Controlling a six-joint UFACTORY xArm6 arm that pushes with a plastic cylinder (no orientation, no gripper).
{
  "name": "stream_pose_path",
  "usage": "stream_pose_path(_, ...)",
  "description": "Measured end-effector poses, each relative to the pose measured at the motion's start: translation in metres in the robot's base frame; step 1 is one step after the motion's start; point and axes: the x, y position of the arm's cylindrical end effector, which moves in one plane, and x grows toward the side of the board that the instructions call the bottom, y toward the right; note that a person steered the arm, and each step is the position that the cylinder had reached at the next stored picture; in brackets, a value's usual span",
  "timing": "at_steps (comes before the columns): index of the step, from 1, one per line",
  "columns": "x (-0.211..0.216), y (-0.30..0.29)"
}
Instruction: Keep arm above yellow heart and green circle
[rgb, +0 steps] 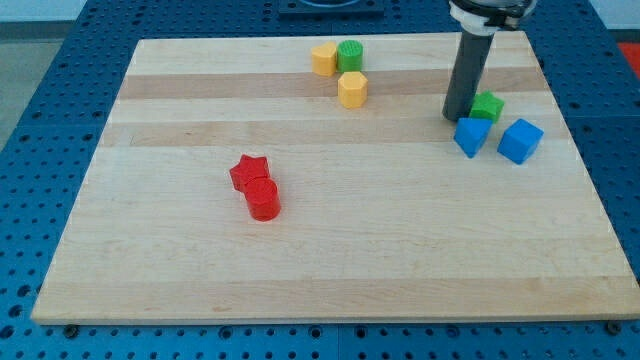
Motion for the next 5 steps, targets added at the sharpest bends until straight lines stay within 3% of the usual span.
stream_pose_path(2,-0.020,-0.015)
stream_pose_path(5,-0.106,-0.050)
